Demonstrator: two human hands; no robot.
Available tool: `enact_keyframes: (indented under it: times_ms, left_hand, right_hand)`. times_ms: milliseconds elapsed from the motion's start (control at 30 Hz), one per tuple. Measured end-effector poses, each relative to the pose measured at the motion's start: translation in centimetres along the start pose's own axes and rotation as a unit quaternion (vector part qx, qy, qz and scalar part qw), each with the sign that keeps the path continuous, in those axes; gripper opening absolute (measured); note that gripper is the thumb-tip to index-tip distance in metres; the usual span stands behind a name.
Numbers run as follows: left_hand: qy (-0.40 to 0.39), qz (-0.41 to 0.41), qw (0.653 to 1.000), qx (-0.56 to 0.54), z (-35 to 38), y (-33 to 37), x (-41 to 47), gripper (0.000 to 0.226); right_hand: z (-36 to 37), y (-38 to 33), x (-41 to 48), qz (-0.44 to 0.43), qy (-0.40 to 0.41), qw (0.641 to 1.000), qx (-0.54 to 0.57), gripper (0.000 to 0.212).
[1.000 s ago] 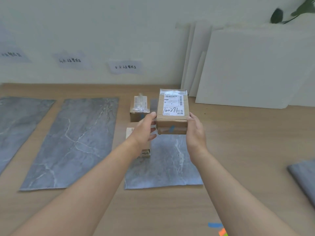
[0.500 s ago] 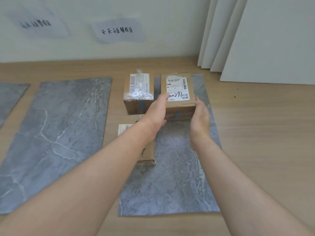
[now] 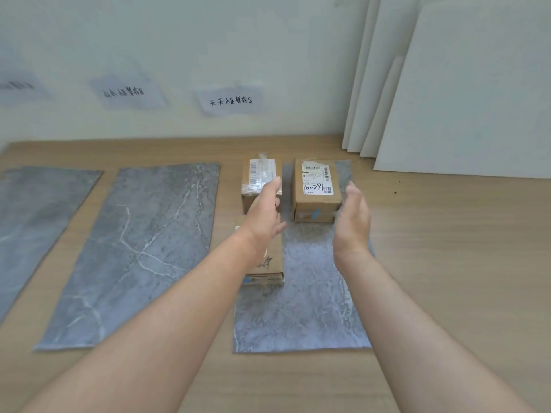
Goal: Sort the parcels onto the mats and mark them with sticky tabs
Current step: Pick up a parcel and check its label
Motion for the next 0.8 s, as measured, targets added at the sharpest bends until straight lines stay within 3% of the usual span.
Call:
enact_keyframes:
  times_ms: [567,800]
  left_hand:
    - [0.022,0.125,0.992,-0.018,-6.2,6.0,-26.9,0.059]
    - [0.014,0.181,0.983,-0.008,-6.7,7.7,-36.2,0.058]
  right_hand:
    - [1.9,-16.8,-27.7,-0.088,-0.085,0.992,-0.019,0.034]
    - [0.7,-21.7,-36.3,-0.141,-0.111,0.983,-0.034,0.041]
Point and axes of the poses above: each hand's wrist, its own x-axis towards the middle knuckle, its own z-axis out of the palm, y = z × x, the point moved 3 cm from there along x, towards the middle knuckle, and after that the axes turned 15 degrees about x, right-handed, at the moved point
